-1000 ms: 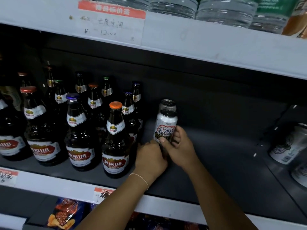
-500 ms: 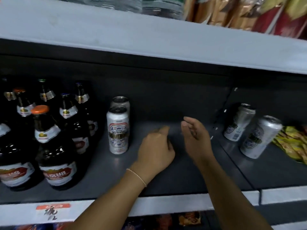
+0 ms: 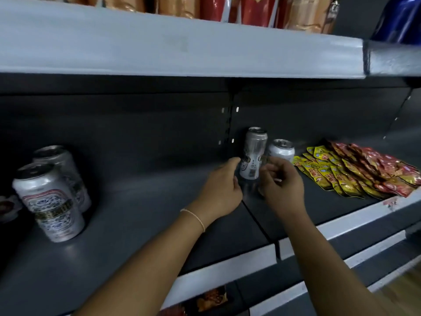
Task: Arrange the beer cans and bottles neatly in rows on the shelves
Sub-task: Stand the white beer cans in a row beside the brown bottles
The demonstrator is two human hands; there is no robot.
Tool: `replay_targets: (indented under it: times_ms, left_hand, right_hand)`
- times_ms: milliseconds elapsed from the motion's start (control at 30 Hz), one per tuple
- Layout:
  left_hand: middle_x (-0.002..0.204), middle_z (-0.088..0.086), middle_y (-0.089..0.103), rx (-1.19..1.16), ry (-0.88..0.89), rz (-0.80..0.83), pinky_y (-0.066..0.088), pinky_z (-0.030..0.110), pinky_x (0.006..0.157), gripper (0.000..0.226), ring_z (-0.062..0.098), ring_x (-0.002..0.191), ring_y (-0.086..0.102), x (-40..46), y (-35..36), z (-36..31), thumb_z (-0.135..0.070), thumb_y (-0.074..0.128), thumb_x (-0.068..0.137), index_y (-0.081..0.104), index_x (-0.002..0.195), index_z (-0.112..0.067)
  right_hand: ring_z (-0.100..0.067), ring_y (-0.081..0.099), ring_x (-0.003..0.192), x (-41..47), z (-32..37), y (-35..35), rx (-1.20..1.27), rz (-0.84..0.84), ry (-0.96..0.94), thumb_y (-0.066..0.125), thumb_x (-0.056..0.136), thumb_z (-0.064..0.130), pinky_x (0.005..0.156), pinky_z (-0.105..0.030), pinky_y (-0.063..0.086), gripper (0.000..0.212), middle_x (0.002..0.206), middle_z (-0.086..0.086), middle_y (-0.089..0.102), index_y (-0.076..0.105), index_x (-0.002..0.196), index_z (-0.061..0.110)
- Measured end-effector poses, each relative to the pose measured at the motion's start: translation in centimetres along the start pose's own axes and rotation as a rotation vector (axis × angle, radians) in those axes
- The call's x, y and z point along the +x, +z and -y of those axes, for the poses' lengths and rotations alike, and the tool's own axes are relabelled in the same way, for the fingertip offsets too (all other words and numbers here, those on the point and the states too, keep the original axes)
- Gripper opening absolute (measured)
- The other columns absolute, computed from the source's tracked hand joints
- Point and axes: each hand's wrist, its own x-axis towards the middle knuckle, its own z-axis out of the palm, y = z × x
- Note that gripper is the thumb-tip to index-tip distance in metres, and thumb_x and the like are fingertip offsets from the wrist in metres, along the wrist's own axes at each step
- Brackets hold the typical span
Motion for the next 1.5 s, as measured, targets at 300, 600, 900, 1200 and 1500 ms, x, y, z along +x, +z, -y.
replay_targets:
  times_ms: [300, 600, 900, 1200, 1500]
  left_hand:
    - [0.132, 0.007, 0.055, -0.053, -0.092, 0.101, 0.035, 0.017, 0.098, 0.060, 0.018, 0.119, 0.052, 1.9, 3.6, -0.4, -0.001, 0.042, 0.091, 0.033, 0.147, -0.019]
    - [0.143, 0.009, 0.049, -0.028, -0.126, 0.087, 0.032, 0.015, 0.101, 0.055, 0.020, 0.128, 0.048, 0.9, 3.5, 0.6, 0.000, 0.041, 0.093, 0.036, 0.145, -0.013]
    - [0.147, 0.004, 0.045, -0.017, -0.183, 0.040, 0.033, 0.021, 0.110, 0.054, 0.018, 0.133, 0.043, -1.6, 0.4, 2.7, -0.008, 0.046, 0.094, 0.034, 0.146, -0.014]
    - [0.133, -0.005, 0.057, -0.016, -0.186, 0.032, 0.045, 0.025, 0.100, 0.068, 0.012, 0.119, 0.055, -6.7, -6.0, 4.9, -0.044, 0.075, 0.077, 0.046, 0.135, -0.023]
    - [0.101, -0.011, 0.069, -0.136, -0.328, -0.199, 0.056, 0.033, 0.081, 0.062, 0.005, 0.090, 0.066, -15.7, -13.1, 8.2, -0.046, 0.083, 0.054, 0.058, 0.109, -0.031]
  right_hand:
    - [-0.025, 0.063, 0.104, 3.9, -6.1, -2.2, -0.182, -0.119, 0.071, 0.075, 0.066, 0.059, 0.084, -0.050, 0.057, 0.060, 0.107, 0.001, 0.064, 0.055, 0.114, 0.029]
    - [-0.027, 0.061, 0.105, 5.8, -6.5, -1.4, -0.284, -0.033, 0.162, 0.090, 0.057, 0.034, 0.084, -0.043, 0.055, 0.065, 0.109, -0.002, 0.064, 0.053, 0.109, 0.022]
    - [-0.004, 0.067, 0.080, 3.4, -4.0, -0.4, -0.112, 0.079, 0.122, 0.090, 0.067, 0.016, 0.072, -0.027, 0.057, 0.052, 0.094, 0.007, 0.070, 0.062, 0.110, 0.014]
    - [-0.017, 0.073, 0.095, -3.3, 4.1, 5.7, 0.270, 0.468, 0.040, 0.078, 0.072, -0.014, 0.081, -0.031, 0.060, 0.050, 0.102, -0.005, 0.075, 0.060, 0.115, 0.006]
    - [-0.016, 0.071, 0.101, -12.3, 8.9, 13.1, 0.369, 0.697, 0.052, 0.071, 0.073, -0.022, 0.078, -0.025, 0.057, 0.064, 0.110, -0.005, 0.073, 0.053, 0.127, 0.007]
